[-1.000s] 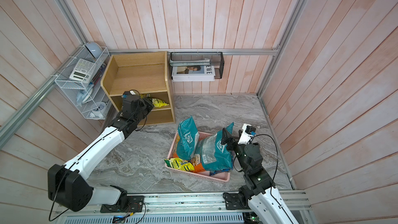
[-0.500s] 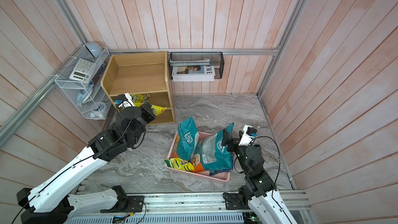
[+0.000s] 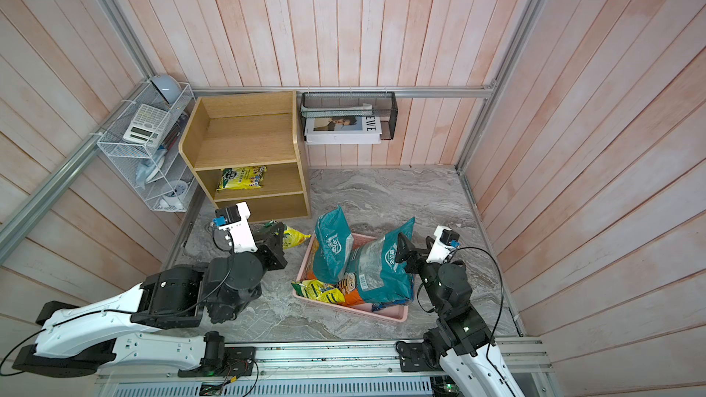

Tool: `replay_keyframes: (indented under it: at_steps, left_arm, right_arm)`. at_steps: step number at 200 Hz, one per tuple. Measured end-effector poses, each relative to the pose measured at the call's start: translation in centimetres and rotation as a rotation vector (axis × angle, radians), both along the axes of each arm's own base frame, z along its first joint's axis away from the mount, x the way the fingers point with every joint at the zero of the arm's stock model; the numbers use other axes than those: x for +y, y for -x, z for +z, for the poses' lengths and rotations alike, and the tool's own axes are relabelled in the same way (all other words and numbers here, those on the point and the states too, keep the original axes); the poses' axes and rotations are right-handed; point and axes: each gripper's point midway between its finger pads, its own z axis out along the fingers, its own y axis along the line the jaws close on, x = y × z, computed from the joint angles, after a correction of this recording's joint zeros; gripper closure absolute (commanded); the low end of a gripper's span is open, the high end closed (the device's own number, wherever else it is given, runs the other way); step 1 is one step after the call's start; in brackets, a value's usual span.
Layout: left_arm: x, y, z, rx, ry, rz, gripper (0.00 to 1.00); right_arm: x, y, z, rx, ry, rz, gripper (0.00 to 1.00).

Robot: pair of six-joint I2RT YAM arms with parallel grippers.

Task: Take down the fertilizer bag from the shelf
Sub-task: Place the fertilizer bag in the storage box.

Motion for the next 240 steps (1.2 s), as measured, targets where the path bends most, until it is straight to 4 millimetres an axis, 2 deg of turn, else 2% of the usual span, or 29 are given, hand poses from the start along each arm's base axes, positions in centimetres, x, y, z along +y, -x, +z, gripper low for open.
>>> replay_keyframes:
  at_steps: [36, 70, 139, 152, 181, 192, 215, 240]
  left_arm:
    - [-4.0, 4.6, 1.0, -0.051, -0.028, -0.108, 1.00]
    - [-6.9, 6.0, -1.0, -0.046, -0.065, -0.127, 1.00]
    - [-11.1, 6.2, -7.9, 0.044, -0.131, -0.178, 1.00]
    - [-12.1, 5.7, -10.2, 0.087, -0.143, -0.192, 1.00]
    - [-14.0, 4.4, -17.2, 0.208, -0.214, -0.225, 1.00]
    - [-14.8, 4.4, -18.8, 0.232, -0.239, -0.235, 1.00]
    - [-16.5, 4.9, -20.6, 0.261, -0.260, -0.264, 1.00]
    - [-17.5, 5.0, -21.0, 0.280, -0.244, -0.285, 1.00]
  right_arm:
    - [0.1, -0.2, -0.5, 0.018, 0.008, 0.000, 0.02]
    - [0.0, -0.2, -0.5, 0.018, 0.008, -0.003, 0.02]
    - [-0.3, -0.2, -0.7, 0.026, 0.015, -0.023, 0.02]
    - [-0.4, -0.2, -0.8, 0.029, 0.016, -0.026, 0.02]
    - [-0.7, 0.2, -0.7, 0.025, 0.015, -0.031, 0.02]
    - [-0.8, 0.4, -0.8, 0.027, 0.014, -0.034, 0.02]
    - [-0.9, 0.6, -0.8, 0.028, 0.009, -0.035, 0.02]
    - [-1.0, 0.9, -0.8, 0.027, 0.005, -0.035, 0.02]
